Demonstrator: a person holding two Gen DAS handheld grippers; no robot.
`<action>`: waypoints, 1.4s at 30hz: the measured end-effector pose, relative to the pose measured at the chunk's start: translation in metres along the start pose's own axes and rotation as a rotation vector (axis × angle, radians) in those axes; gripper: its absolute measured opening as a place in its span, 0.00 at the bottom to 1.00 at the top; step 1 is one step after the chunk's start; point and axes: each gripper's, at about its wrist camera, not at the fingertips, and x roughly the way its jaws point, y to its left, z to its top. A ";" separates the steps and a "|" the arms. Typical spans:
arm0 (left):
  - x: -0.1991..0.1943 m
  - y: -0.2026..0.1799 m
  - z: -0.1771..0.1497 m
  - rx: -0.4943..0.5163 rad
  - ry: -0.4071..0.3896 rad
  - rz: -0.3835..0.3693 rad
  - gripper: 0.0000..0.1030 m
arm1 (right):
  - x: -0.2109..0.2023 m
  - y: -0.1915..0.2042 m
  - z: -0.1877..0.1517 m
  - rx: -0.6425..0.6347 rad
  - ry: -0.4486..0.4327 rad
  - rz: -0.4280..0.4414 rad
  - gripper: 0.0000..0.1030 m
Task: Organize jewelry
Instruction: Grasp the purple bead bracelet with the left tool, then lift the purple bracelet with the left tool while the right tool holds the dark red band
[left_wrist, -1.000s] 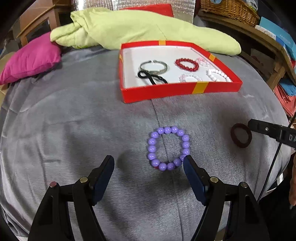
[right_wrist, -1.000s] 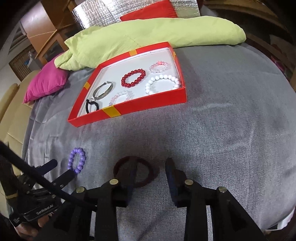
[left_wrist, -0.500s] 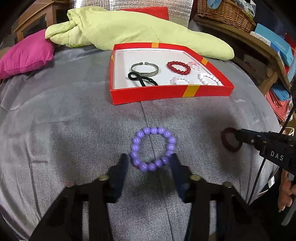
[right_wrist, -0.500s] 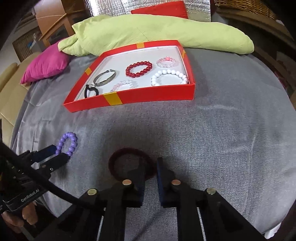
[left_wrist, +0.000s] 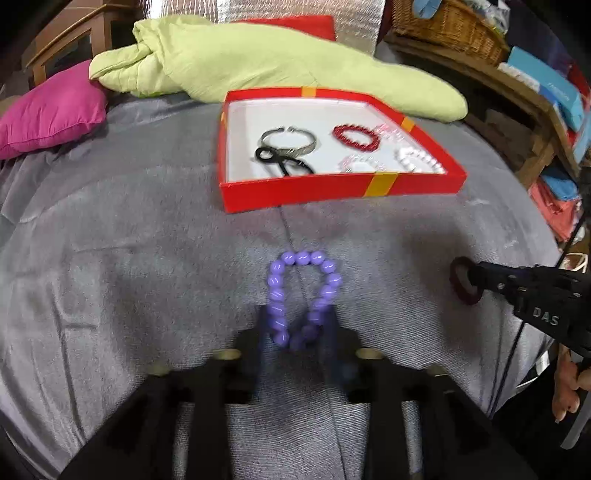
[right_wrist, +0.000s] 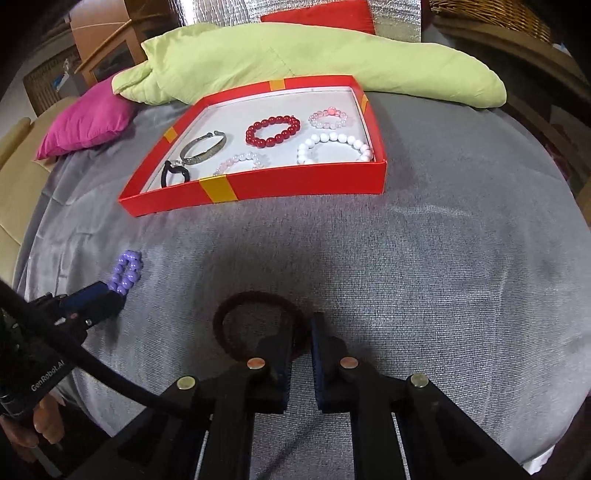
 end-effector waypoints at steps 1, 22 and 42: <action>0.000 0.000 -0.001 -0.002 0.000 -0.001 0.56 | 0.001 0.001 0.000 -0.009 0.000 -0.005 0.12; 0.000 -0.014 0.005 0.067 -0.048 0.000 0.19 | -0.002 0.009 -0.005 -0.061 -0.053 -0.043 0.07; -0.020 -0.019 0.008 0.113 -0.132 0.054 0.19 | -0.015 0.009 -0.001 -0.013 -0.121 0.015 0.06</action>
